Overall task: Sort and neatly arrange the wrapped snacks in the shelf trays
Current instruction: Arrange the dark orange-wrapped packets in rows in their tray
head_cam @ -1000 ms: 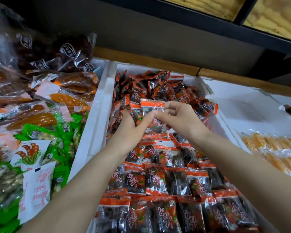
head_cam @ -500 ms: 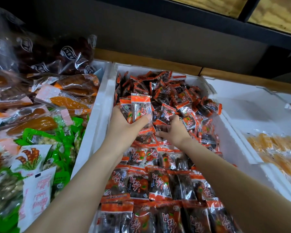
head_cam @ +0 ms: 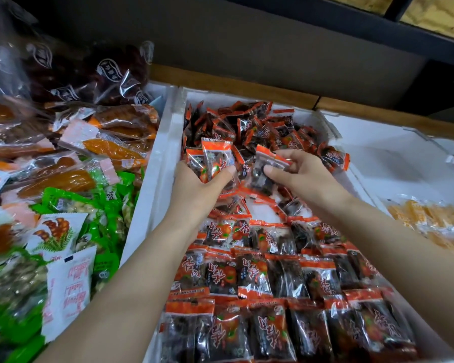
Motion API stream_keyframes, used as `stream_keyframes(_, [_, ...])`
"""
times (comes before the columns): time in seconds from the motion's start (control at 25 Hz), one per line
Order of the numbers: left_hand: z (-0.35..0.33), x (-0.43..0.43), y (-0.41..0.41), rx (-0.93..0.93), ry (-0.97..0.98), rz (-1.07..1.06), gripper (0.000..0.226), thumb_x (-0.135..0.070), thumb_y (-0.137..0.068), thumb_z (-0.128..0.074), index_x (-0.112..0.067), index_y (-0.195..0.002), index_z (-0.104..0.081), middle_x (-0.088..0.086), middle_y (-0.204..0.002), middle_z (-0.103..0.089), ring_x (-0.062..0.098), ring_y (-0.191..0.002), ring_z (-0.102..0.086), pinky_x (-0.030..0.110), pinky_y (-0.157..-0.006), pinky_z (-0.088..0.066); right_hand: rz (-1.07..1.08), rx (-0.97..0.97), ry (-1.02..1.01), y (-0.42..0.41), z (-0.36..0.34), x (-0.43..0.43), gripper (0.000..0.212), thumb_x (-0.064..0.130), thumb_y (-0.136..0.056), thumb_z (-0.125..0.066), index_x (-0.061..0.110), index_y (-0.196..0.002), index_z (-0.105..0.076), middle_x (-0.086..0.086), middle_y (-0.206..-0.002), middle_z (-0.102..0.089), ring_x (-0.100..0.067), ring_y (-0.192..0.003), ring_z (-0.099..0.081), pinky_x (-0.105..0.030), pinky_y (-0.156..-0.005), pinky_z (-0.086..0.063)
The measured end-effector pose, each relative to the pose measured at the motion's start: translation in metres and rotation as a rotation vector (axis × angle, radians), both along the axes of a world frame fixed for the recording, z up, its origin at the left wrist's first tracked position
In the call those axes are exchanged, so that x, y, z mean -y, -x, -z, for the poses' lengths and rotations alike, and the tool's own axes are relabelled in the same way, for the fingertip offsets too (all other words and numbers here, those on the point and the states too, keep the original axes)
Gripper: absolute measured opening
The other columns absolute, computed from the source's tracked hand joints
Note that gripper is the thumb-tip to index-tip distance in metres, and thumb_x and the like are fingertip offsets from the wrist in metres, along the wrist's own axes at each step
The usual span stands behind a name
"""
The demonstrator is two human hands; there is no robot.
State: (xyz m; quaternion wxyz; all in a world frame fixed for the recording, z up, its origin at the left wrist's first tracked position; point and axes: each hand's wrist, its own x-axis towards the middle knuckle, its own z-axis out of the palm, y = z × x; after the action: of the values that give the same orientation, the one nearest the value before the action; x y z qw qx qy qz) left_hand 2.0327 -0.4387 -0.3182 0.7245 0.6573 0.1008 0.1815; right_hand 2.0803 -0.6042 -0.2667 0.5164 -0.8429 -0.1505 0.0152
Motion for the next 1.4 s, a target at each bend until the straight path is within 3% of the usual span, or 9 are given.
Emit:
stream_keyframes(0.2, [-0.005,-0.001,0.003,-0.014,0.018,-0.016,0.091,-0.051,-0.064,-0.078,-0.016,-0.137,-0.035,0.005,-0.135,-0.051,0.026,-0.121,-0.053,0.050,-0.097,-0.047,-0.142,0.003,0.197,0.052,0.008,0.012,0.009,0.018,-0.079,-0.072,0.018,-0.082,-0.064,-0.007,-0.081,-0.069,-0.018,-0.065,-0.056,-0.027,-0.062,-0.044])
stream_keyframes(0.28, [-0.006,-0.002,0.004,-0.012,0.018,-0.029,0.092,-0.052,-0.061,-0.077,-0.016,-0.135,-0.036,0.005,-0.132,-0.053,0.026,-0.119,-0.054,0.050,-0.095,-0.049,-0.171,0.232,0.313,0.071,0.023,0.015,0.015,0.021,-0.076,-0.075,0.025,-0.078,-0.060,0.008,-0.080,-0.066,-0.003,-0.067,-0.058,-0.018,-0.061,-0.046])
stream_keyframes(0.36, [-0.006,-0.001,0.004,-0.007,0.016,-0.027,0.097,-0.054,-0.056,-0.076,-0.015,-0.135,-0.036,0.004,-0.133,-0.052,0.026,-0.119,-0.054,0.049,-0.094,-0.050,-0.328,0.471,0.567,0.085,0.042,0.017,0.016,0.035,-0.077,-0.070,0.027,-0.085,-0.059,0.015,-0.097,-0.062,0.000,-0.089,-0.058,-0.022,-0.075,-0.052])
stream_keyframes(0.48, [-0.004,-0.001,0.004,-0.018,0.023,-0.013,0.095,-0.052,-0.060,-0.077,-0.013,-0.136,-0.035,0.004,-0.135,-0.050,0.025,-0.121,-0.052,0.049,-0.095,-0.049,-0.525,0.307,0.811,0.095,0.060,0.017,0.051,0.068,-0.072,-0.050,0.032,-0.108,-0.053,0.018,-0.128,-0.044,-0.003,-0.118,-0.043,-0.028,-0.098,-0.043])
stream_keyframes(0.68, [-0.001,-0.003,0.001,-0.017,0.031,-0.027,0.069,-0.038,-0.074,-0.077,-0.013,-0.128,-0.041,0.001,-0.122,-0.057,0.023,-0.112,-0.058,0.047,-0.093,-0.051,-0.409,0.164,0.773,0.089,0.063,0.014,0.067,0.059,-0.077,-0.060,0.041,-0.133,-0.029,0.020,-0.137,-0.033,0.001,-0.122,-0.031,-0.020,-0.104,-0.030])
stream_keyframes(0.84, [-0.003,-0.005,0.001,-0.017,0.027,-0.033,0.084,-0.047,-0.064,-0.075,-0.014,-0.133,-0.039,0.001,-0.128,-0.056,0.022,-0.116,-0.056,0.048,-0.093,-0.051,-0.461,0.189,0.848,0.082,0.061,0.006,0.085,0.054,-0.072,-0.070,0.038,-0.139,-0.021,0.015,-0.136,-0.037,-0.006,-0.125,-0.026,-0.022,-0.102,-0.028])
stream_keyframes(1.04, [-0.007,-0.012,0.001,0.013,0.084,-0.024,0.066,-0.041,-0.071,-0.077,-0.015,-0.125,-0.048,-0.001,-0.118,-0.063,0.013,-0.105,-0.062,0.042,-0.085,-0.056,-0.313,-0.084,0.406,0.066,0.048,-0.006,0.055,0.021,-0.070,-0.080,0.032,-0.111,-0.045,0.009,-0.094,-0.061,-0.002,-0.082,-0.062,-0.019,-0.076,-0.053])
stream_keyframes(1.24, [-0.009,-0.021,0.000,0.056,0.085,-0.024,0.075,-0.044,-0.066,-0.076,-0.016,-0.129,-0.047,0.002,-0.120,-0.063,0.017,-0.104,-0.064,0.041,-0.081,-0.058,-0.160,-0.084,0.023,0.026,0.042,-0.037,0.026,0.010,-0.081,-0.070,0.018,-0.099,-0.054,0.001,-0.071,-0.066,-0.009,-0.063,-0.064,-0.023,-0.071,-0.054])
stream_keyframes(1.4, [-0.008,-0.020,-0.002,0.035,0.065,-0.063,0.082,-0.049,-0.055,-0.075,-0.016,-0.125,-0.049,0.004,-0.114,-0.065,0.021,-0.101,-0.065,0.043,-0.083,-0.056,-0.179,-0.006,0.088,0.007,0.055,-0.075,0.018,0.006,-0.079,-0.072,0.014,-0.076,-0.056,0.002,-0.064,-0.064,-0.001,-0.045,-0.056,-0.015,-0.047,-0.045])
